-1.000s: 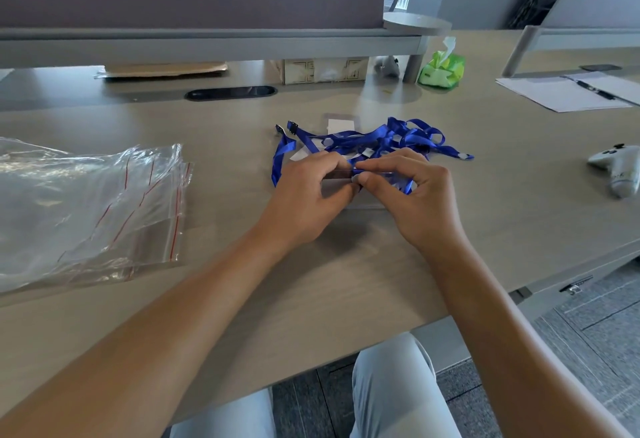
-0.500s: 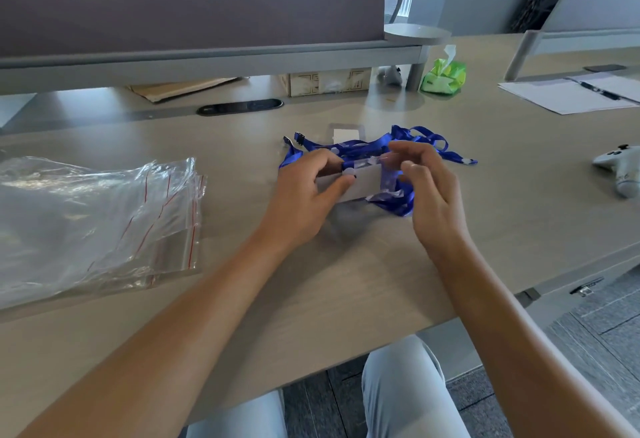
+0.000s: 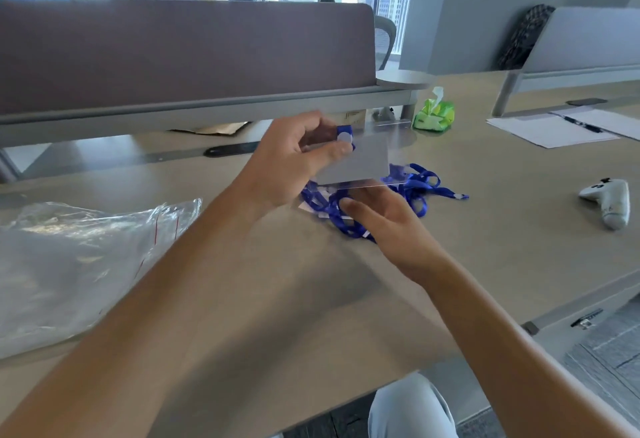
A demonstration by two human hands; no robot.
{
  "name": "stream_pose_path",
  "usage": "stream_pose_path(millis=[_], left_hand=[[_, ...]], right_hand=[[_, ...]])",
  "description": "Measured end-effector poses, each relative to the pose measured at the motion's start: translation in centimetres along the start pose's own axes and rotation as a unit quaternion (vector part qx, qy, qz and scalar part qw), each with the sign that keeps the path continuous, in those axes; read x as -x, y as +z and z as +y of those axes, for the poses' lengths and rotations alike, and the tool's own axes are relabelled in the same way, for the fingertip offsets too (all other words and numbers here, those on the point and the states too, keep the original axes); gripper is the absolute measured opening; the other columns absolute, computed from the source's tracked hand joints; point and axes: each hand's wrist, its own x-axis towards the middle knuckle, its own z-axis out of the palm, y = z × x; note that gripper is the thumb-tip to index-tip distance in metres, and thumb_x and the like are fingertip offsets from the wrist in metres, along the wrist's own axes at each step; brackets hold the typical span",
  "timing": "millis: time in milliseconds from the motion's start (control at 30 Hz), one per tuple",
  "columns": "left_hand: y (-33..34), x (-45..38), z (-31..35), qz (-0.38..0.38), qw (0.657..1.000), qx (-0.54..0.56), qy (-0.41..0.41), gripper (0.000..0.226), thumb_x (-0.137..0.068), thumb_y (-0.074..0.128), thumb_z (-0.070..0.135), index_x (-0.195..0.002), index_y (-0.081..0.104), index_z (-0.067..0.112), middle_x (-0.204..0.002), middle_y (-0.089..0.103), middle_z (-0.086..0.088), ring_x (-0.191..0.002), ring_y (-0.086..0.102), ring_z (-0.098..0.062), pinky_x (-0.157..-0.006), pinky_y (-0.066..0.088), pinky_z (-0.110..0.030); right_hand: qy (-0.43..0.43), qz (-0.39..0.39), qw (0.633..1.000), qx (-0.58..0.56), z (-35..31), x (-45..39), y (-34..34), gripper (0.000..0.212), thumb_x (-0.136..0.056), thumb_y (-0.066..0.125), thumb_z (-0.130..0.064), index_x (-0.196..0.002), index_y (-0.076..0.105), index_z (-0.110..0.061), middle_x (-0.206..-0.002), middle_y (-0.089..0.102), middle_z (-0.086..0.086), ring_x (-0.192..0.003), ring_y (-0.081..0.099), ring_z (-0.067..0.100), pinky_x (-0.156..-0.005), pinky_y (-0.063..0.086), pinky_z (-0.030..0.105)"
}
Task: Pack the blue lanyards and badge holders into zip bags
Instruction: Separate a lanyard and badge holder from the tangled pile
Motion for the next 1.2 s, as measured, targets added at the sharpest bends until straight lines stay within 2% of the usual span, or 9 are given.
stream_pose_path(millis=[100, 167, 267, 400, 500, 633, 867, 1033, 1200], left_hand=[[-0.7, -0.6, -0.3, 0.008, 1.000, -0.014, 0.015, 0.011, -0.093, 0.071, 0.025, -0.100, 0.072, 0.016, -0.094, 0.076, 0.004, -0.097, 0.071, -0.014, -0.092, 0.055, -0.039], [-1.0, -0.7, -0.6, 0.026, 0.999, -0.038, 0.026, 0.013, -0.093, 0.070, 0.028, -0.101, 0.072, 0.018, -0.096, 0.075, -0.002, -0.098, 0.070, -0.019, -0.094, 0.055, -0.048], [-1.5, -0.5, -0.8, 0.058, 0.995, -0.064, 0.052, 0.005, -0.095, 0.069, 0.026, -0.099, 0.070, 0.022, -0.093, 0.074, -0.003, -0.094, 0.069, -0.018, -0.087, 0.056, -0.041], [-2.2, 0.4, -0.8, 0.080, 0.981, -0.139, 0.106, 0.011, -0.098, 0.065, 0.026, -0.099, 0.068, 0.015, -0.089, 0.071, 0.000, -0.090, 0.068, -0.015, -0.079, 0.051, -0.019], [-2.0, 1.2, -0.8, 0.079, 0.970, -0.192, 0.126, 0.014, -0.100, 0.061, 0.027, -0.101, 0.065, 0.013, -0.095, 0.071, 0.001, -0.093, 0.066, -0.014, -0.082, 0.055, -0.032], [-1.7, 2.3, -1.0, 0.087, 0.964, -0.212, 0.136, 0.014, -0.102, 0.056, 0.026, -0.100, 0.060, 0.013, -0.096, 0.068, 0.001, -0.095, 0.065, -0.018, -0.078, 0.053, -0.045], [-1.4, 1.7, -0.5, 0.043, 0.930, -0.342, 0.130, 0.016, -0.104, 0.050, 0.032, -0.097, 0.055, 0.019, -0.088, 0.058, 0.004, -0.076, 0.055, -0.016, -0.064, 0.042, -0.022], [-1.6, 0.7, -1.0, -0.046, 0.919, -0.354, 0.169, 0.006, -0.095, 0.065, 0.022, -0.100, 0.064, 0.019, -0.091, 0.061, 0.000, -0.075, 0.058, -0.022, -0.068, 0.053, -0.044], [-1.9, 0.2, -1.5, -0.080, 0.928, -0.331, 0.151, 0.011, -0.093, 0.068, 0.017, -0.104, 0.067, 0.021, -0.094, 0.061, 0.003, -0.079, 0.058, -0.021, -0.071, 0.053, -0.043]], right_hand=[[0.014, 0.036, 0.998, 0.044, -0.5, -0.7, 0.7, 0.021, -0.108, 0.050, -0.020, -0.116, 0.067, -0.011, -0.098, 0.076, -0.008, -0.101, 0.069, 0.009, -0.098, 0.050, 0.031], [0.025, 0.060, 0.996, 0.058, -0.6, -0.8, 1.3, 0.025, -0.109, 0.046, -0.018, -0.110, 0.065, -0.003, -0.072, 0.063, -0.009, -0.078, 0.060, 0.015, -0.086, 0.050, 0.039], [0.039, 0.069, 0.995, 0.063, -0.9, -0.4, 2.2, 0.025, -0.110, 0.043, -0.014, -0.106, 0.060, 0.004, -0.059, 0.049, -0.012, -0.062, 0.050, 0.015, -0.067, 0.045, 0.035], [0.037, 0.110, 0.989, 0.095, -2.7, 0.7, 2.8, 0.023, -0.108, 0.047, -0.018, -0.096, 0.059, -0.003, -0.060, 0.049, -0.007, -0.056, 0.047, 0.015, -0.059, 0.045, 0.035], [0.032, 0.123, 0.985, 0.117, -4.5, 1.4, 2.8, 0.023, -0.108, 0.049, -0.020, -0.095, 0.064, -0.007, -0.060, 0.048, -0.002, -0.055, 0.045, 0.015, -0.053, 0.046, 0.027], [0.025, 0.097, 0.980, 0.169, -6.0, 1.8, 3.0, 0.025, -0.107, 0.050, -0.023, -0.094, 0.066, -0.010, -0.055, 0.051, -0.006, -0.050, 0.050, 0.011, -0.055, 0.052, 0.030], [0.003, 0.094, 0.970, 0.224, -7.7, 1.3, 2.7, 0.028, -0.106, 0.053, -0.032, -0.083, 0.067, -0.023, -0.061, 0.053, 0.003, -0.046, 0.038, 0.011, -0.053, 0.037, 0.031], [0.006, 0.104, 0.963, 0.249, -8.3, -0.2, 1.5, 0.031, -0.106, 0.053, -0.031, -0.081, 0.066, -0.017, -0.060, 0.057, -0.001, -0.050, 0.043, 0.016, -0.055, 0.039, 0.034], [-0.001, 0.092, 0.931, 0.354, -8.8, -1.6, 0.6, 0.030, -0.105, 0.054, -0.031, -0.080, 0.063, -0.019, -0.066, 0.062, -0.004, -0.052, 0.049, 0.013, -0.055, 0.042, 0.028]])
